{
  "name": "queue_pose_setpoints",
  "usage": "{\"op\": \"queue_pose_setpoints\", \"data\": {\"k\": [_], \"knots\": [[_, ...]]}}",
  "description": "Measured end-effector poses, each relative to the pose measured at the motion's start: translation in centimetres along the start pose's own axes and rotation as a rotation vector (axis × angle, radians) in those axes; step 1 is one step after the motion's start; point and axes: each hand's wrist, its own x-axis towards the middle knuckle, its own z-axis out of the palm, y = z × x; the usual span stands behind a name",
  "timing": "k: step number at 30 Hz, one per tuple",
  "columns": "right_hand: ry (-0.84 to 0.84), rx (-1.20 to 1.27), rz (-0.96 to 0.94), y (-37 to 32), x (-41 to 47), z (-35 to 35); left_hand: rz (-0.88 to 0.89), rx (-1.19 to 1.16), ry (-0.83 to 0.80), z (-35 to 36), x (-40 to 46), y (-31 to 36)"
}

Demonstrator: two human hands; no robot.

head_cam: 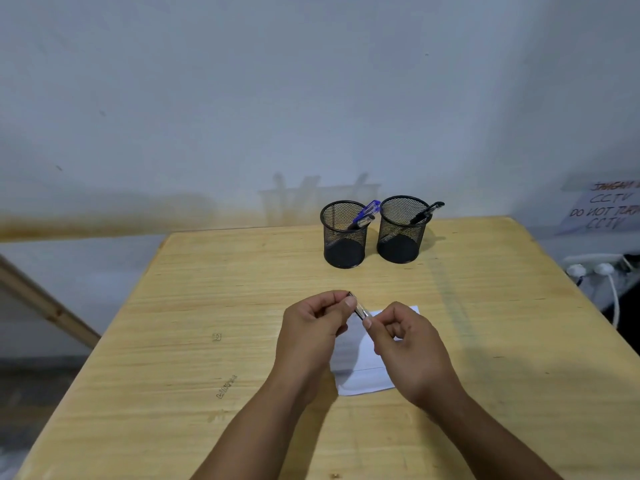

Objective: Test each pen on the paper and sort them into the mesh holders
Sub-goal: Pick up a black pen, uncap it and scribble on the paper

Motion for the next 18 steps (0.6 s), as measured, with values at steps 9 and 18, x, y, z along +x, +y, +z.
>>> {"op": "queue_pose_setpoints", "data": {"k": [9, 18], "knots": [[-0.032, 0.189, 0.093, 1.6, -0.6, -1.4, 0.111, 0.294, 0.224, -3.8, 2.8, 0.6], [0.042, 0.240, 0.078, 1.8, -1.2, -2.0, 0.048, 0.746, 0.308, -6.4, 4.9, -1.2]]}}
